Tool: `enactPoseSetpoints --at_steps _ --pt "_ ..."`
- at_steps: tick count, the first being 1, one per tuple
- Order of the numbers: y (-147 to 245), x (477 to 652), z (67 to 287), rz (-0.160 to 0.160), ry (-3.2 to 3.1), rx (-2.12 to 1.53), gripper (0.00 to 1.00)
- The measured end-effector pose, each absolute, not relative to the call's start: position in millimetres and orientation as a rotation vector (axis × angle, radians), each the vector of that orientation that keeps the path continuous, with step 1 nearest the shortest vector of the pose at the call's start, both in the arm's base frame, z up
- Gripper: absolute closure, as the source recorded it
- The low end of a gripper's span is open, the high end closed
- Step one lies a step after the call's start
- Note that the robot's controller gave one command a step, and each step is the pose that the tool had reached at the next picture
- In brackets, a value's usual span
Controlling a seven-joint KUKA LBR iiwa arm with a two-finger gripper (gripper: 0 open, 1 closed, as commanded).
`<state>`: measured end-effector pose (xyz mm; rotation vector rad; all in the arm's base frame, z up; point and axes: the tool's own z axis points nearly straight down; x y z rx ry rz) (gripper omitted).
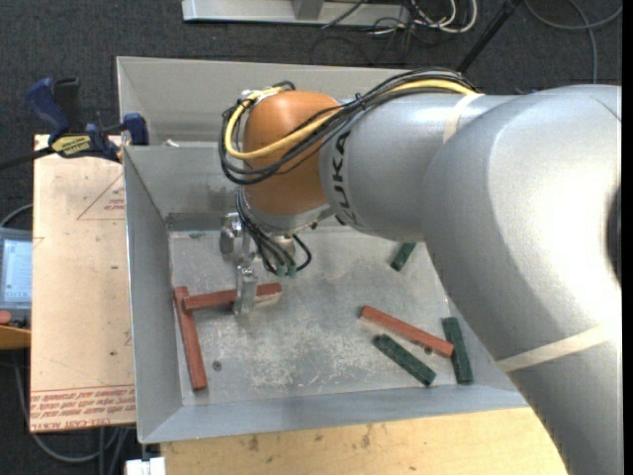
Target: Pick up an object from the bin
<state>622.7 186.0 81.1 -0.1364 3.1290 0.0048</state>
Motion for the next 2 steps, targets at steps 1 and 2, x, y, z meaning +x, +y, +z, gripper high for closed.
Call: enactPoseSetpoints --at_steps 1,2 --pt "236 613.1 70 0.006 3.139 0.043 0.0" --pt "203 603.9 70 0.0 3.107 -0.456 0.0"
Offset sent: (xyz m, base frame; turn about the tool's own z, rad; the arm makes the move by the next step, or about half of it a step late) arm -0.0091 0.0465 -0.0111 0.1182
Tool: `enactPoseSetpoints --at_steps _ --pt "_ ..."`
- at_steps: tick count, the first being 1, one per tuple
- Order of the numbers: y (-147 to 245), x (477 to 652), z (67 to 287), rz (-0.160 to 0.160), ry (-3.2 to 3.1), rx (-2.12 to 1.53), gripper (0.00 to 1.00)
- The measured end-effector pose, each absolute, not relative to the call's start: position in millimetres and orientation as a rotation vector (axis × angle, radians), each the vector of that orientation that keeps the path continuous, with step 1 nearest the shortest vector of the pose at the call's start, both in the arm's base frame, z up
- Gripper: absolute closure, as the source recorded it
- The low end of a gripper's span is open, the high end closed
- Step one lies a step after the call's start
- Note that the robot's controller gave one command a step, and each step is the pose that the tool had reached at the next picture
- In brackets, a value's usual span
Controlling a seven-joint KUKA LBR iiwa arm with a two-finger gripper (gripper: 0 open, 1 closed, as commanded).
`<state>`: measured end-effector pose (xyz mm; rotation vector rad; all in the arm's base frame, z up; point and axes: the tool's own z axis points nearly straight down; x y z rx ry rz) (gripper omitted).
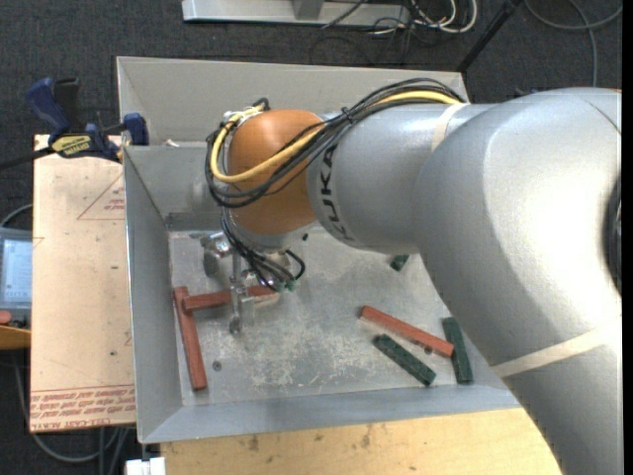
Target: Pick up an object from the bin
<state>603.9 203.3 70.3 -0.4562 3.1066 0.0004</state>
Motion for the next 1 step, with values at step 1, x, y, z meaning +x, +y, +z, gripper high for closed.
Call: enactPoseSetpoints --at_steps 1 --pt "204.6 604.0 70.6 0.003 3.106 -0.457 1.0"
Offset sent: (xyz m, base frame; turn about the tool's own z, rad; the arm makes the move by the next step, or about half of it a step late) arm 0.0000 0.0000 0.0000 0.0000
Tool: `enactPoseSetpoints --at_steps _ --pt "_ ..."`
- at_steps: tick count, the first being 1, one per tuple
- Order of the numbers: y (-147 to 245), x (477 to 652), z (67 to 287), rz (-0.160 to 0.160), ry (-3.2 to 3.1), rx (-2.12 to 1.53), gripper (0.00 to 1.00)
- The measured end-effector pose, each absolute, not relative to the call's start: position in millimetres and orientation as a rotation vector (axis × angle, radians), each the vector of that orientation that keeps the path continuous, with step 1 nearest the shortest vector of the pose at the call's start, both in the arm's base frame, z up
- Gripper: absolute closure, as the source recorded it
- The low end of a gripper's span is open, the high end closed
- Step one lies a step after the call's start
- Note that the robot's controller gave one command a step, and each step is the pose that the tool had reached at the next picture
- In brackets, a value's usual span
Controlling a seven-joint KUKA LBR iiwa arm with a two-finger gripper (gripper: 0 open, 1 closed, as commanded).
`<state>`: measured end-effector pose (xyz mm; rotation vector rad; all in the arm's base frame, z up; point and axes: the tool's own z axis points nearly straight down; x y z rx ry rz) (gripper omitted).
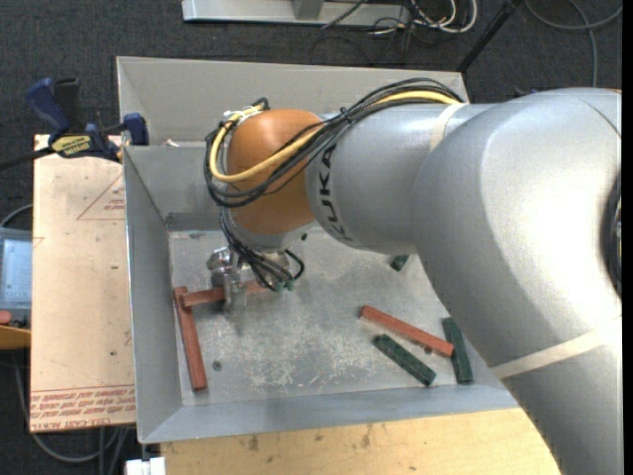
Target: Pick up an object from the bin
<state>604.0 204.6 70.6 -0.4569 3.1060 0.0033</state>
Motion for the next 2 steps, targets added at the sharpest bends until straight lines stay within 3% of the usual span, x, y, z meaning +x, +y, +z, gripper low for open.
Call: enactPoseSetpoints --at_steps 1,2 --pt "227.0 593.2 210.4 0.006 3.099 -0.441 1.0" --pt "225.8 591.7 205.0 0.004 3.107 -0.439 0.0"
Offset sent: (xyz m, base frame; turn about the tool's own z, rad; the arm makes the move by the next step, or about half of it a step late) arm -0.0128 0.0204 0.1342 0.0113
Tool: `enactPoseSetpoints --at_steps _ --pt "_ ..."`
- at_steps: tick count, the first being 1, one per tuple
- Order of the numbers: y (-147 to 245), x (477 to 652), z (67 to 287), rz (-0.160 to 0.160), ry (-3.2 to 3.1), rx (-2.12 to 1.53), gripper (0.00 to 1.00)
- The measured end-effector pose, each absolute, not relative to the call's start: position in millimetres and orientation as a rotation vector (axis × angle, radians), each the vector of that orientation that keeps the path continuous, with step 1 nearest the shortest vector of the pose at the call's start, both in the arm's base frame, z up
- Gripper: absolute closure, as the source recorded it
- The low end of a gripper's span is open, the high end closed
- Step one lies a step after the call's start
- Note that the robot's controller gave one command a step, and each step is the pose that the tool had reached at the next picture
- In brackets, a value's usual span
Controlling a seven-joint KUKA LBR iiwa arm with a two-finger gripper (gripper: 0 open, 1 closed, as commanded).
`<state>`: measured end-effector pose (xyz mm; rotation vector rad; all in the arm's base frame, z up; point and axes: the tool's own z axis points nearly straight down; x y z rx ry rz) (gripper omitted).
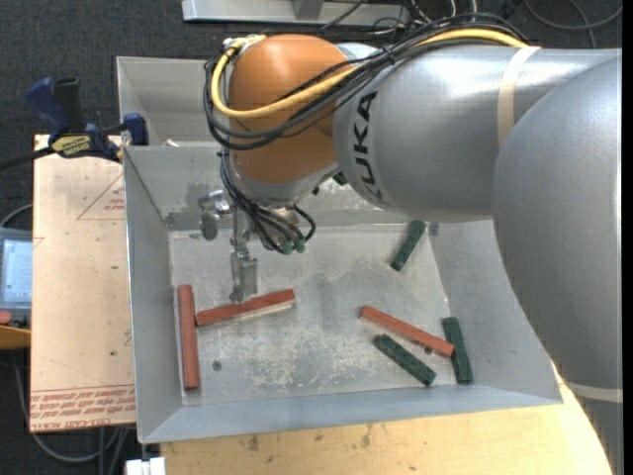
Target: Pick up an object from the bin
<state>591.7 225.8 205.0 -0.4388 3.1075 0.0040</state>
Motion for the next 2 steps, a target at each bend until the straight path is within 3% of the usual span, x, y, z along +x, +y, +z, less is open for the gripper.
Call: enactPoseSetpoints --at_steps 1,2 --pt "209.7 589.1 65.3 0.0 3.139 -0.223 0.0" --pt "210.7 591.4 70.2 0.003 3.133 -0.221 1.0"
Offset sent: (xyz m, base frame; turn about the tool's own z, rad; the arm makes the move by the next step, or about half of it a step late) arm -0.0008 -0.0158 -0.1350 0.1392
